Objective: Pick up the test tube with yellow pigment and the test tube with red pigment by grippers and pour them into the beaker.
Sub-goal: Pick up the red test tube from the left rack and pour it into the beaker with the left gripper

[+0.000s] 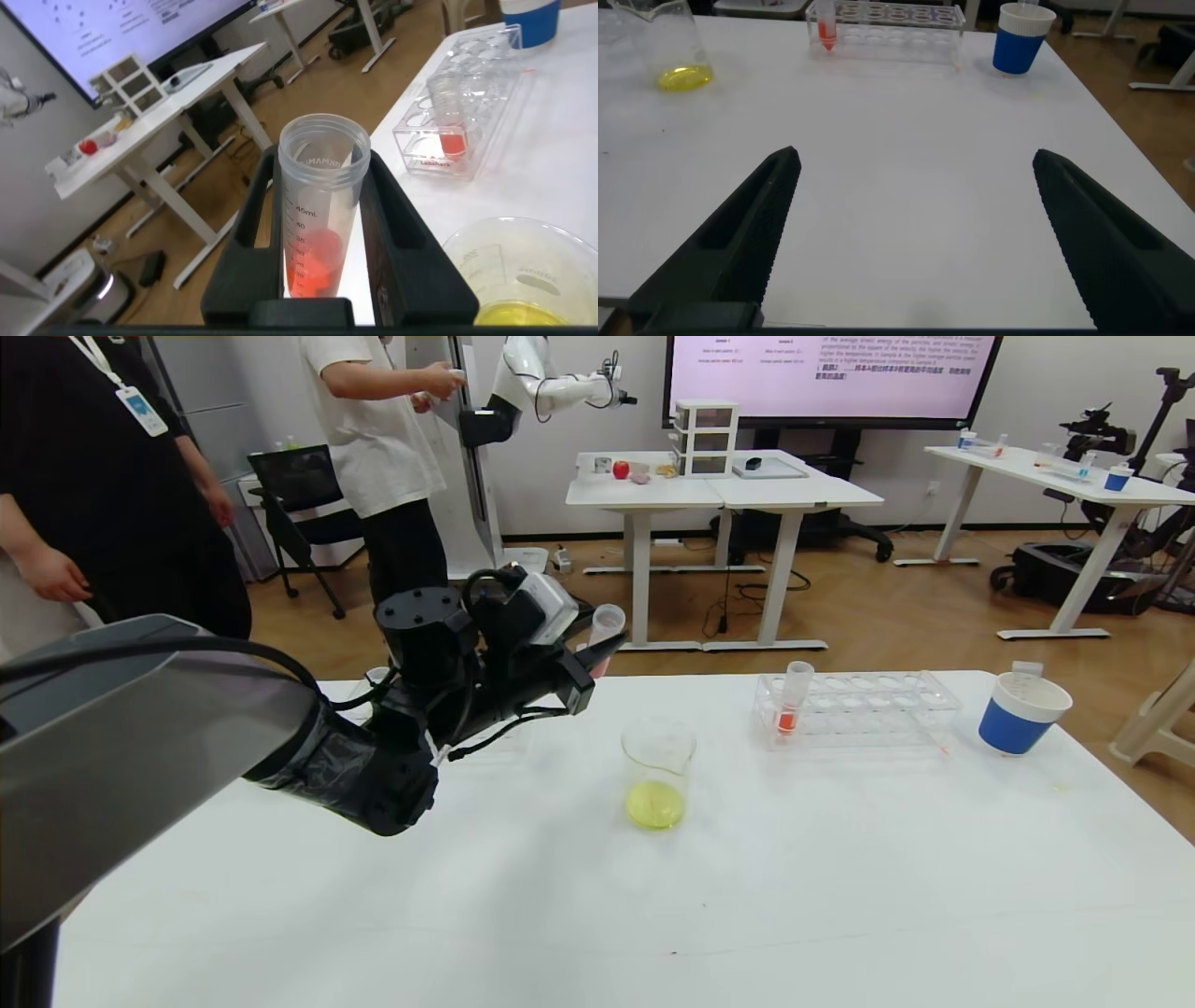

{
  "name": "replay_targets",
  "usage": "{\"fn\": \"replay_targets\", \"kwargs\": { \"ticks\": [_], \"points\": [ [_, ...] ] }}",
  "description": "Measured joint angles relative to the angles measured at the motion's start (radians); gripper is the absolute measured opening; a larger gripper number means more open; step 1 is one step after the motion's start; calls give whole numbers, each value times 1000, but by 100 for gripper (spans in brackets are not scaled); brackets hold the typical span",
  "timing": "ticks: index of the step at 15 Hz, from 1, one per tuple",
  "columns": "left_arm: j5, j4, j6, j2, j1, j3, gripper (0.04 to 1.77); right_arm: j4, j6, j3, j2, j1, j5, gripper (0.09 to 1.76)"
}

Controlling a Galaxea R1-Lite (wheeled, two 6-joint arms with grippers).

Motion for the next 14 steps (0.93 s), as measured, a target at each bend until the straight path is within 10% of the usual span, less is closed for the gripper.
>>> {"fn": "replay_targets", "kwargs": {
  "ticks": [10,14],
  "points": [
    [-306,-49,463,87,8,-67,50,0,0,0,0,0,0,174],
    [-317,6,642,119,15,-88,50,0,0,0,0,0,0,174]
  ]
}}
